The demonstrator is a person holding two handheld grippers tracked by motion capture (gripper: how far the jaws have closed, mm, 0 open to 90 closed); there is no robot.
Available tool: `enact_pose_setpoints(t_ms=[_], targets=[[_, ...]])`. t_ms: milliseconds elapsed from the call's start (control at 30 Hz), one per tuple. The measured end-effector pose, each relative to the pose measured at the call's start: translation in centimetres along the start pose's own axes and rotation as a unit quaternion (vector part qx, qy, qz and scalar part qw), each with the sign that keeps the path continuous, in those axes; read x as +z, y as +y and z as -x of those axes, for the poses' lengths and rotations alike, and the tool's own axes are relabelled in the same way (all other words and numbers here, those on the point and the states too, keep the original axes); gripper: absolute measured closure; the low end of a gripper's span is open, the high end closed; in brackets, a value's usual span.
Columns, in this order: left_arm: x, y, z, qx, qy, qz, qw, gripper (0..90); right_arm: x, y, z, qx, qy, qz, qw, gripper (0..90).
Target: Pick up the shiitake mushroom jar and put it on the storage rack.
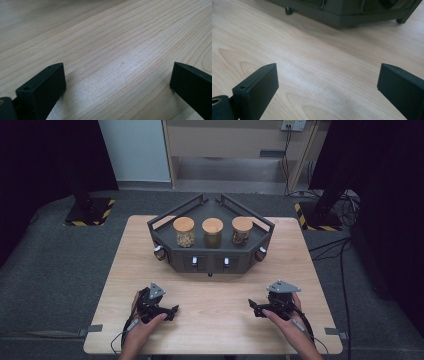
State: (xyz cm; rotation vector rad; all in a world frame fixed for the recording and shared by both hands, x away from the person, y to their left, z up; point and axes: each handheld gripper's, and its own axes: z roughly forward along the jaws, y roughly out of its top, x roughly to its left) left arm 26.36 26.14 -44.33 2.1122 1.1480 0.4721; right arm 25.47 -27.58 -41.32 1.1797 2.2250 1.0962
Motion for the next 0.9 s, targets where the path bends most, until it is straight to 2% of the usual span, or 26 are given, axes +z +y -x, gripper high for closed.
enact_pose_setpoints(t_ms=[133, 367, 533, 600, 900], targets=[[0.0, 0.0, 0.0, 0.000, 0.000, 0.000, 1.0000, 0.0, 0.6, -0.5, -0.3, 0.002, 0.005, -0.010, 0.9999, 3.7], [0.0, 0.0, 0.0, 0.000, 0.000, 0.000, 1.0000, 0.0, 2.0, -0.9, -1.1, -0.012, 0.017, -0.036, 0.9991, 3.7], [0.0, 0.0, 0.0, 0.000, 0.000, 0.000, 1.0000, 0.0, 2.9, -1.4, -1.4, -0.013, 0.023, -0.053, 0.9983, 2.9], [0.0, 0.0, 0.0, 0.000, 0.000, 0.000, 1.0000, 0.0, 3.0, -1.5, -1.8, -0.021, 0.018, -0.051, 0.9983, 2.3], [0.0, 0.0, 0.0, 0.000, 0.000, 0.000, 1.0000, 0.0, 3.1, -1.5, -1.9, -0.023, 0.016, -0.051, 0.9983, 0.8]])
